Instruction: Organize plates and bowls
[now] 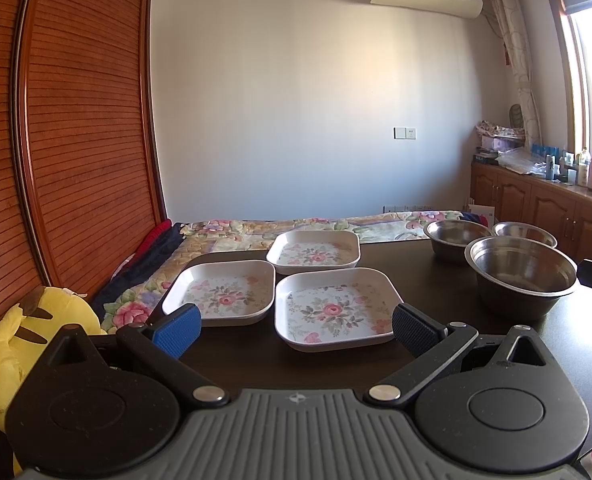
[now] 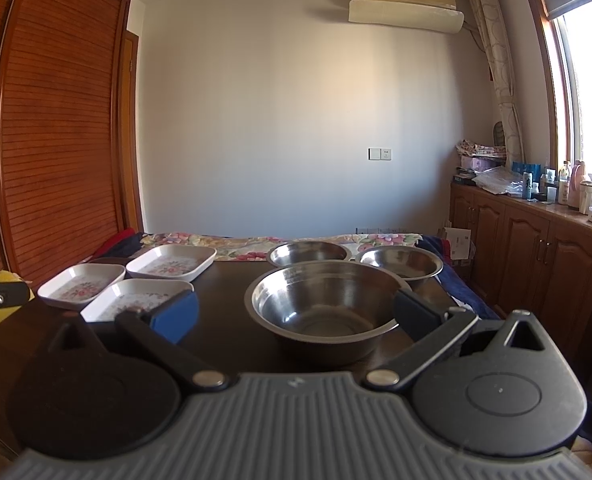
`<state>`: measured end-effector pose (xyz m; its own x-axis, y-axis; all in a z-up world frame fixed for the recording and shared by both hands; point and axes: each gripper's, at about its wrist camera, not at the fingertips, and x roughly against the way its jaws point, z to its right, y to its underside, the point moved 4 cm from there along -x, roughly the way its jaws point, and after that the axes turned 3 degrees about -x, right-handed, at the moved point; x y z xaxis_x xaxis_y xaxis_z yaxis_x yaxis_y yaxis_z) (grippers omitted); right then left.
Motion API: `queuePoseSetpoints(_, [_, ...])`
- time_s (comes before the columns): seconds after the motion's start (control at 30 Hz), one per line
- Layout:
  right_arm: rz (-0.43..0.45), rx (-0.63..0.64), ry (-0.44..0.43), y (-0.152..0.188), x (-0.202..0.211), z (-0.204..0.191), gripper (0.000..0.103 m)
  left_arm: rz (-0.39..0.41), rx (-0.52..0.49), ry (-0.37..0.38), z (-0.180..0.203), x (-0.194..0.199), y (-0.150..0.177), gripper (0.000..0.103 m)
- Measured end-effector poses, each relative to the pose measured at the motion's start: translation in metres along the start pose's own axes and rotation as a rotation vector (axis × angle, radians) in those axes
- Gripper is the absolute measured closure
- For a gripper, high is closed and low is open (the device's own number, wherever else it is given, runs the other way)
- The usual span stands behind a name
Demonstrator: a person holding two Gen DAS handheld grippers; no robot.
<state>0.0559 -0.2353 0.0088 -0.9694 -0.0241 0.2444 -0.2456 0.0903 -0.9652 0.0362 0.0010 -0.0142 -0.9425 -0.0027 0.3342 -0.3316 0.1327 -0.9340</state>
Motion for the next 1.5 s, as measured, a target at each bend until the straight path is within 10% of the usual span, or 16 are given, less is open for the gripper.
queuePoseSetpoints(0.8, [-0.035, 0.034, -0.017, 0.009, -0.018, -0.011, 0.000, -0.109, 0.025, -0.002, -0.012, -0.036, 0.025, 0.000])
queuePoseSetpoints(1.5, [-0.133, 0.114, -0.265, -0.003, -0.069, -0.076, 0.000, -0.217, -0.021, 0.015, -0.031, -0.075, 0.009, 0.000])
